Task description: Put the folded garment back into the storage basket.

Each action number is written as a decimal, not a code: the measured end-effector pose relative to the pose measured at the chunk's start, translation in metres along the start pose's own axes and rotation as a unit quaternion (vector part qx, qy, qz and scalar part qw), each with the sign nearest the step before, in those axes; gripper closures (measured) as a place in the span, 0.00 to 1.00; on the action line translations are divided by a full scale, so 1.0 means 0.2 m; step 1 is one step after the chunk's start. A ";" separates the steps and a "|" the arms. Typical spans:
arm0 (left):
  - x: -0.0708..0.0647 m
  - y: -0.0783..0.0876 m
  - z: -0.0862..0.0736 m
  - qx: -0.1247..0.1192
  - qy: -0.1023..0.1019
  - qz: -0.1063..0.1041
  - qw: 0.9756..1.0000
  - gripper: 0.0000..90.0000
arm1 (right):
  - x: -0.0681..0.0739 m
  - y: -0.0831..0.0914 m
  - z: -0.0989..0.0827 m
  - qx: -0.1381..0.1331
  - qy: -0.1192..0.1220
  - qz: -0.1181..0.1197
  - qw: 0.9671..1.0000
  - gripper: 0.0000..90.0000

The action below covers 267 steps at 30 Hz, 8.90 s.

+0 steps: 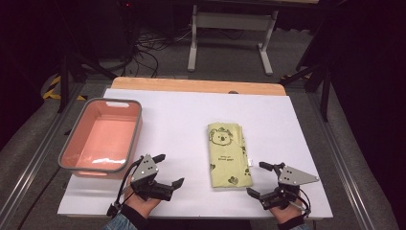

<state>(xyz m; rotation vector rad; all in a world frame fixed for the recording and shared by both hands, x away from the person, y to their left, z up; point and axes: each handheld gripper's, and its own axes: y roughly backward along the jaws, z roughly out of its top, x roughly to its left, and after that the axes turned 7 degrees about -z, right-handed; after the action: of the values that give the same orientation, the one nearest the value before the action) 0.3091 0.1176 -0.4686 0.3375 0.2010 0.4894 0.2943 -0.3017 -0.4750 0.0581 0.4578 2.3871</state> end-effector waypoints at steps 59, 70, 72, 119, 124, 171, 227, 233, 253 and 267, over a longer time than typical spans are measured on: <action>0.16 -0.51 0.39 0.046 -0.002 -0.028 0.999 0.07 | -0.01 0.04 0.01 -0.012 -0.001 0.002 1.000 0.02; 0.20 -0.60 0.41 0.056 0.010 -0.021 0.998 0.07 | -0.01 0.04 0.00 -0.012 -0.002 0.004 1.000 0.02; 0.21 -0.61 0.41 0.055 0.013 -0.022 0.998 0.07 | -0.01 0.04 0.00 -0.012 -0.002 0.004 1.000 0.02; 0.31 -0.92 0.31 0.150 0.114 0.000 0.982 0.12 | -0.01 0.04 0.00 -0.014 -0.004 0.008 1.000 0.02; 0.30 -0.93 0.31 0.158 0.119 -0.001 0.980 0.16 | -0.01 0.04 0.00 -0.014 -0.004 0.008 1.000 0.02; 0.19 -0.96 0.35 0.188 0.127 -0.007 0.974 0.75 | -0.01 0.04 0.00 -0.011 -0.007 0.011 1.000 0.02; 0.10 -0.52 0.79 0.099 0.012 -0.019 0.995 0.75 | -0.01 0.04 0.00 -0.012 -0.007 0.011 1.000 0.02; 0.13 -0.42 0.81 0.096 0.001 -0.017 0.995 0.75 | -0.01 0.04 0.00 -0.011 -0.007 0.011 1.000 0.02; 0.25 -0.06 0.86 0.084 -0.013 0.000 0.996 0.75 | -0.01 0.03 0.00 -0.009 -0.008 0.010 1.000 0.02; 0.33 0.13 0.85 0.076 -0.008 0.012 0.997 0.75 | -0.01 0.03 0.00 -0.008 -0.008 0.011 1.000 0.02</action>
<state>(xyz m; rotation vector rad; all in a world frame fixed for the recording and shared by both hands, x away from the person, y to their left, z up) 0.4008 0.1264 -0.3096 0.4928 0.2193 0.4962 0.2918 -0.3070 -0.4727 0.0752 0.4319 2.4094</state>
